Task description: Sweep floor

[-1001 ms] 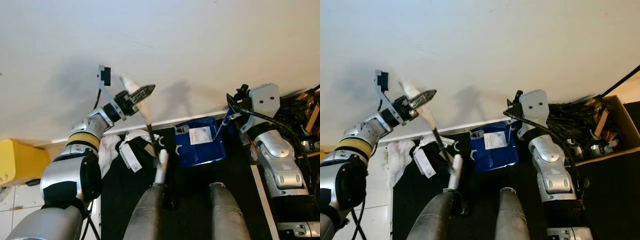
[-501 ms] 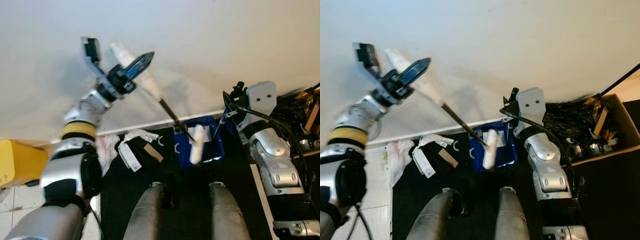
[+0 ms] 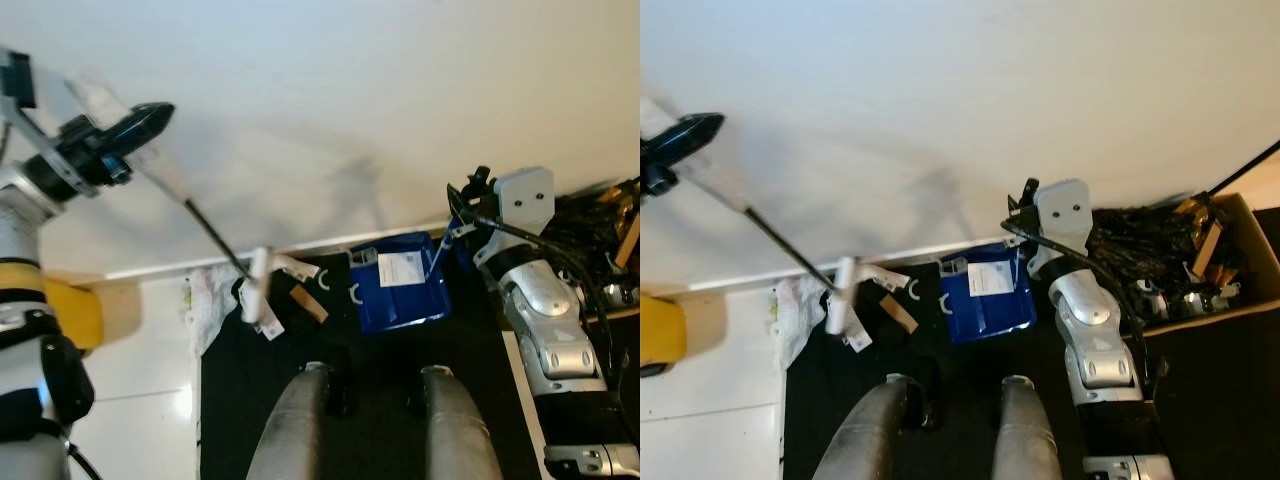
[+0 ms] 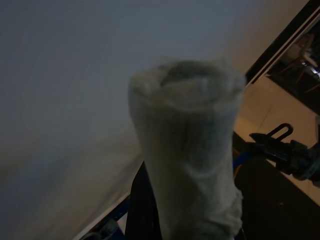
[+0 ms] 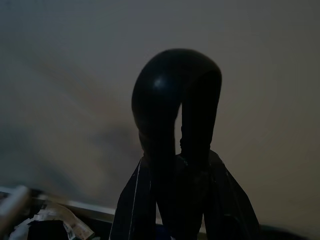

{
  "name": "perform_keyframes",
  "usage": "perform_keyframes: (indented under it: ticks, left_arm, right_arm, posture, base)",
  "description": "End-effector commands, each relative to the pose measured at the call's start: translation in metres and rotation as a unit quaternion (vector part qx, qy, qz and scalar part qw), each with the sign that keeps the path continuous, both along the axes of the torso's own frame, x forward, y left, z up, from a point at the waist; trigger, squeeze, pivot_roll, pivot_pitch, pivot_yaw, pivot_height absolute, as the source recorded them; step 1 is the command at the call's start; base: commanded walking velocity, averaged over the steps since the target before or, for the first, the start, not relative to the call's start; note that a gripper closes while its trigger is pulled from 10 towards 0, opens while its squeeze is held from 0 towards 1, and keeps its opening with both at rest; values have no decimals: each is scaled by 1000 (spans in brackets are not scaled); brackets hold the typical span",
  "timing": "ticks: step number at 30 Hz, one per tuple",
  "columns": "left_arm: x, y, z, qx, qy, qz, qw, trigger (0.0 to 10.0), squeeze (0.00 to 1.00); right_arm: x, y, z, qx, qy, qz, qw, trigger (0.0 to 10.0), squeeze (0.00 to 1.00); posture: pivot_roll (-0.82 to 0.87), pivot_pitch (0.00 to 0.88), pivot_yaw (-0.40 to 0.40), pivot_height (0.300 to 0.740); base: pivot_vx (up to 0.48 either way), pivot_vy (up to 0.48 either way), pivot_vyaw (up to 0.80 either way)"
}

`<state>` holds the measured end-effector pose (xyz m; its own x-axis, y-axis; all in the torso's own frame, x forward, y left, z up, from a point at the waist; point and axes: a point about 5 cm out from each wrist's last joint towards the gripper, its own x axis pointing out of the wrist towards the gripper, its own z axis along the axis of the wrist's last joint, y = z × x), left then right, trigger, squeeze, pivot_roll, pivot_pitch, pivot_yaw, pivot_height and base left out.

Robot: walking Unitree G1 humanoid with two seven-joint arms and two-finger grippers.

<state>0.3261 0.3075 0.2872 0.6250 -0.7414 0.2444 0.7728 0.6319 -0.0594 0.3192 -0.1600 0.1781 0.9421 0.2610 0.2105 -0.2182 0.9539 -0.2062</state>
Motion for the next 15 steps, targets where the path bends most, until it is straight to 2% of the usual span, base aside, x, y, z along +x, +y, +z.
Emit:
perform_keyframes:
  ticks: [1, 3, 4, 6, 7, 9, 10, 11, 12, 15]
  left_arm:
    - [-9, 21, 3, 26, -1, 40, 999, 10000, 0]
    - [-10, 36, -8, 40, 16, 88, 995, 10000, 0]
    - [-10, 36, -8, 40, 16, 88, 995, 10000, 0]
    - [-10, 43, -26, 68, 36, 126, 989, 10000, 0]
    - [-10, 43, -26, 68, 36, 126, 989, 10000, 0]
    - [-4, 44, -45, 40, 39, 178, 982, 10000, 0]
    - [-4, 44, -45, 40, 39, 178, 982, 10000, 0]
    - [3, 42, -59, 6, 40, 233, 972, 10000, 0]
    - [6, 40, -65, -1, 44, 252, 967, 10000, 0]
    - [11, 34, -75, -3, 54, 268, 962, 10000, 0]
  right_arm:
    - [-4, 15, -26, 32, 59, 38, 997, 10000, 0]
    - [-3, 15, -26, 31, 60, 39, 997, 10000, 0]
    - [-3, 15, -26, 31, 60, 39, 997, 10000, 0]
    - [-3, 16, -26, 31, 61, 40, 997, 10000, 0]
    - [-3, 16, -26, 31, 61, 40, 997, 10000, 0]
    - [-3, 17, -25, 29, 59, 45, 997, 10000, 0]
    - [-3, 17, -25, 29, 59, 45, 997, 10000, 0]
    - [-3, 17, -21, 29, 56, 47, 997, 10000, 0]
    - [-3, 17, -19, 28, 54, 48, 997, 10000, 0]
    - [-4, 15, -16, 28, 51, 46, 997, 10000, 0]
  posture:
    - [4, 444, 138, 740]
    - [3, 442, 132, 740]
    - [3, 442, 132, 740]
    - [1, 445, 128, 740]
    - [1, 445, 128, 740]
    - [-16, 455, 112, 740]
    - [-16, 455, 112, 740]
    - [-46, 468, 103, 740]
    - [-52, 473, 103, 740]
    - [-69, 482, 100, 740]
  base:
    - [0, 0, 0]
    - [0, 0, 0]
    - [0, 0, 0]
    - [0, 0, 0]
    - [0, 0, 0]
    - [0, 0, 0]
    - [0, 0, 0]
    - [0, 0, 0]
    - [0, 0, 0]
    - [0, 0, 0]
